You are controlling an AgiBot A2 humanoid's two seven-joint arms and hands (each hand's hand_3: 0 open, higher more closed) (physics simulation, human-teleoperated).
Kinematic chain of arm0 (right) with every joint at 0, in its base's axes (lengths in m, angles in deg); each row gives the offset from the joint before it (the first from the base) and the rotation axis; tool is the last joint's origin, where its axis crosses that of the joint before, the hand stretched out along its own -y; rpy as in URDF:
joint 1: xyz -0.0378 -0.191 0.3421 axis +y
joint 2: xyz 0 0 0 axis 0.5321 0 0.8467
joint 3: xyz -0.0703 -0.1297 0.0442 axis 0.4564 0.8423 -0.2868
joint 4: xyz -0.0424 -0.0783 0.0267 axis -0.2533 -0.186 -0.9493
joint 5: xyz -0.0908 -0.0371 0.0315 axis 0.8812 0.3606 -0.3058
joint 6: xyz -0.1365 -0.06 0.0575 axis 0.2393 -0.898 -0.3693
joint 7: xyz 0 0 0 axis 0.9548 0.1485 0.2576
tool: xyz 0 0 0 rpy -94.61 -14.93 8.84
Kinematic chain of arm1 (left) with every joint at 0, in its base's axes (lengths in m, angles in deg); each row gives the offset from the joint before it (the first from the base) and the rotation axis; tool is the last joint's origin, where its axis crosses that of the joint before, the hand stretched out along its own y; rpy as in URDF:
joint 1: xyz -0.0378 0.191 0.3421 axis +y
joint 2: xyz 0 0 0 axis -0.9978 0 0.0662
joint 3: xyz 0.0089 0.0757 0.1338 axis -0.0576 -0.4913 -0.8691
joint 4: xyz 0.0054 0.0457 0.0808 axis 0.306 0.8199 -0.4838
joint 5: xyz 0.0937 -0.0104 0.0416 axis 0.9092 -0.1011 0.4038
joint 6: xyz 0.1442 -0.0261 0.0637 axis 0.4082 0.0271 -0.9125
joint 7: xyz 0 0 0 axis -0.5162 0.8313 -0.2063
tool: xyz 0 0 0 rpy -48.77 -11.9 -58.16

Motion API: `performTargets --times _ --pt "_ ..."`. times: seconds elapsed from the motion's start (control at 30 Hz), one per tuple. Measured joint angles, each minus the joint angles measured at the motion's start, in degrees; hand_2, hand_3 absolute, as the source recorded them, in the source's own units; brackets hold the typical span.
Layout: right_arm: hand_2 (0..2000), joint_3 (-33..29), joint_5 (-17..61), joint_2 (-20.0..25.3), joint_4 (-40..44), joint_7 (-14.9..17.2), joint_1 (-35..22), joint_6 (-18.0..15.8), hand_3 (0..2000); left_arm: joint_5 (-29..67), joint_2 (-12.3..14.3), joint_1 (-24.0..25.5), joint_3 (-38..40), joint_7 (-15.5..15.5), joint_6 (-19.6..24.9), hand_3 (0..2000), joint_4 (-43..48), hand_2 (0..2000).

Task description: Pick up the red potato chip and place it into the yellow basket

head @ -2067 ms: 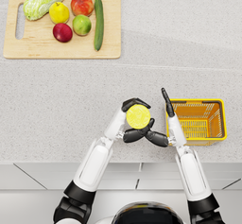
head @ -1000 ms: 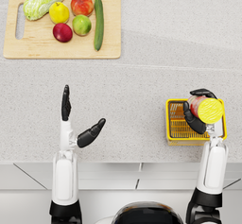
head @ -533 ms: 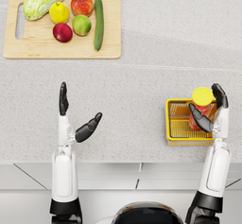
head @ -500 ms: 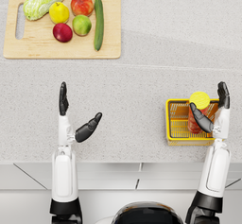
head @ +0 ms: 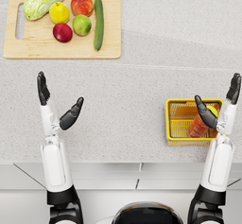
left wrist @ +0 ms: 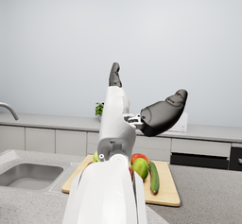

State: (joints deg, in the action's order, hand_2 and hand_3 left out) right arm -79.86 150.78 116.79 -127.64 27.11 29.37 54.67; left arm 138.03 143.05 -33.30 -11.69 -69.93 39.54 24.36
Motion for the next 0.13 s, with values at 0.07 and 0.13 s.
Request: performTargets --times 0.07,0.13 --pt "0 0.0 0.0 0.0 0.1 0.0 0.0 0.0 0 0.0 0.0 0.1 0.2 0.0 0.0 0 -0.1 0" --pt "0 0.0 0.0 0.0 0.1 0.0 0.0 0.0 0 0.0 0.0 0.1 0.2 0.0 0.0 0 -0.2 0"
